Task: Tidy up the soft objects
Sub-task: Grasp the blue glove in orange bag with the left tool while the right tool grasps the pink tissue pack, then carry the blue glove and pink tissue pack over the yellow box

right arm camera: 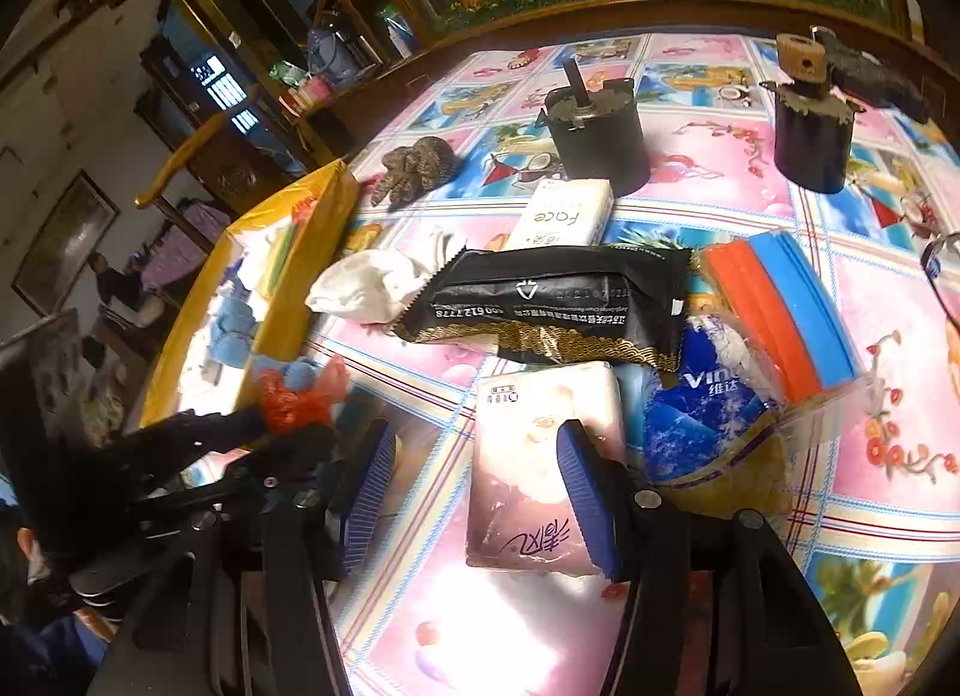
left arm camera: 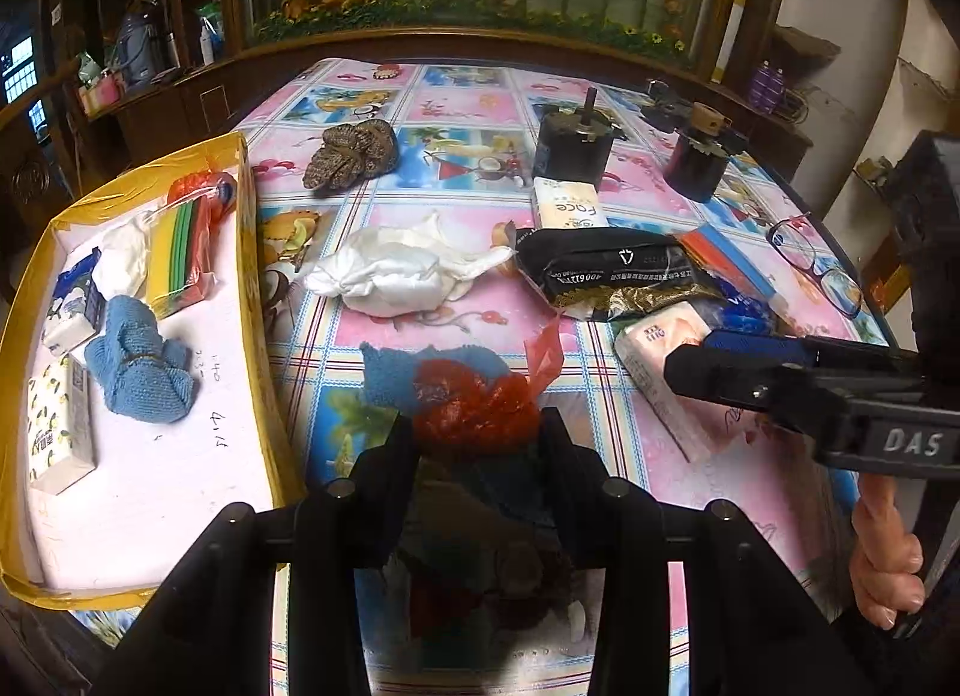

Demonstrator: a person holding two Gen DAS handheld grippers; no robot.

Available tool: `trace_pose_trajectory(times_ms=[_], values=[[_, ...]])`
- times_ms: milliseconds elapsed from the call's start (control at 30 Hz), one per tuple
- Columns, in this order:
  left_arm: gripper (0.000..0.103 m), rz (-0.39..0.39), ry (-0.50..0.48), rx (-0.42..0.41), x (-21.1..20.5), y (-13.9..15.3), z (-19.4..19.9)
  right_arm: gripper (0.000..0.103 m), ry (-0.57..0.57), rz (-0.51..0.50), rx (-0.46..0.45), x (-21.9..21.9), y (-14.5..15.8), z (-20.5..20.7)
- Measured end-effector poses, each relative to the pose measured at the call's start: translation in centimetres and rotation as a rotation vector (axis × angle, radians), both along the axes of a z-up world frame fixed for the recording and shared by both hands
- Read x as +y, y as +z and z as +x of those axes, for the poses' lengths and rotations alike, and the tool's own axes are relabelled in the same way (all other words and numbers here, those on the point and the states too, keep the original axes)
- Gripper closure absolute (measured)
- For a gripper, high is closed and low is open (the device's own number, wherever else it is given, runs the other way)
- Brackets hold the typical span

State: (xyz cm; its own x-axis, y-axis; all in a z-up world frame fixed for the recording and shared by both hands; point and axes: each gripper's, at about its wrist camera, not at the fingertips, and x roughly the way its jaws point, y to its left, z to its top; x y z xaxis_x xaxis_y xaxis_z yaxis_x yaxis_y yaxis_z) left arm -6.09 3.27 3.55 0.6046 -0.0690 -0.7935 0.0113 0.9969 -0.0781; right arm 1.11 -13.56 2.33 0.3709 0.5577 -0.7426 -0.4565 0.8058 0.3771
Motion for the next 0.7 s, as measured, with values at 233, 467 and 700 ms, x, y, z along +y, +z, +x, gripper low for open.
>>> trace_pose_trajectory(times_ms=[233,467,700], values=[[0.064,-0.009,-0.024,-0.009,0.19,-0.22,-0.18,0.043,-0.018,-0.120,-0.090,0.63,0.27,-0.49],[0.064,-0.026,-0.035,-0.013,0.21,-0.44,-0.08,0.043,-0.040,-0.167,-0.105,0.66,0.13,-0.28],[0.064,-0.033,-0.050,-0.019,-0.16,-0.30,-0.07,0.043,-0.034,-0.162,-0.103,0.60,0.07,-0.17]])
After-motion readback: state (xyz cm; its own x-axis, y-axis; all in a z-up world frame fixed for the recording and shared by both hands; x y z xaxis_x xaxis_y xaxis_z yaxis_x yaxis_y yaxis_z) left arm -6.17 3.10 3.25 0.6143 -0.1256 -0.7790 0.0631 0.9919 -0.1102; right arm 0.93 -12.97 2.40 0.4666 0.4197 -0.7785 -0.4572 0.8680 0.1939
